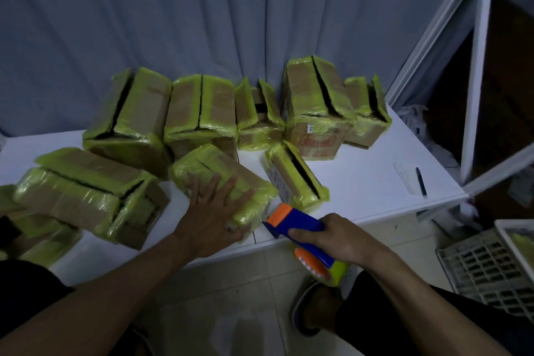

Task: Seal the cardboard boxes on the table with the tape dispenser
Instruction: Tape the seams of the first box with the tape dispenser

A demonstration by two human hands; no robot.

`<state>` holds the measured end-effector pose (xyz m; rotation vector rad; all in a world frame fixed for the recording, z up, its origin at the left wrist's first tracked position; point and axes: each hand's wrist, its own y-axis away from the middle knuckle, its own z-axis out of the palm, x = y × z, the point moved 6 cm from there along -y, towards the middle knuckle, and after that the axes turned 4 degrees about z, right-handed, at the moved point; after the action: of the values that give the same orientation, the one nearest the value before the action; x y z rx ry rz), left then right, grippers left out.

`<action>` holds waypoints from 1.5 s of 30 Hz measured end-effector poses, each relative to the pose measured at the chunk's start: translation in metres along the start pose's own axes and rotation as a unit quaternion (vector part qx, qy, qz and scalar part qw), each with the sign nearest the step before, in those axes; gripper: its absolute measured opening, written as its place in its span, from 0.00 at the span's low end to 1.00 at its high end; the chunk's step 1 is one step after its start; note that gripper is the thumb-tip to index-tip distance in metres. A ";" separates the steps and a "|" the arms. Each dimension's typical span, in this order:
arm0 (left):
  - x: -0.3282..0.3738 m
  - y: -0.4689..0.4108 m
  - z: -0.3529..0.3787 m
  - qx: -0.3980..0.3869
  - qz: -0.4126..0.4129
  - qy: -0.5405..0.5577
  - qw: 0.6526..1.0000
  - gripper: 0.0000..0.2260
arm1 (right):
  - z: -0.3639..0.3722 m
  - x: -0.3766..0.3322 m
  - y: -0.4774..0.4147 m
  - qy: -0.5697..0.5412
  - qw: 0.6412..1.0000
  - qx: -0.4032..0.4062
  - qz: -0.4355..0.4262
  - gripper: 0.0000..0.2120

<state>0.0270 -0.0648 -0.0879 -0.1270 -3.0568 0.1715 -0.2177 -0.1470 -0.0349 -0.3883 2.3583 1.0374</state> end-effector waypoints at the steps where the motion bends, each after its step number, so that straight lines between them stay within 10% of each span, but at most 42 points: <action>1: 0.002 0.000 0.001 -0.008 -0.002 -0.008 1.000 0.34 | 0.000 0.001 -0.003 -0.004 1.000 -0.008 0.001 0.23; 16: 0.011 -0.003 -0.007 -0.032 0.027 0.110 0.993 0.30 | 0.024 -0.001 -0.027 -0.028 0.999 -0.036 0.017 0.25; 32: 0.017 -0.013 -0.007 -0.010 -0.036 0.134 0.990 0.33 | 0.036 0.006 -0.026 0.185 0.974 0.133 -0.003 0.30; 45: 0.007 0.015 -0.012 0.064 -0.038 0.026 0.997 0.24 | 0.035 0.020 0.012 0.026 0.997 0.049 -0.050 0.26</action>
<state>0.0226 -0.0479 -0.0773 -0.0061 -2.9819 0.3506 -0.2269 -0.1139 -0.0590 -0.4976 2.3979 0.8727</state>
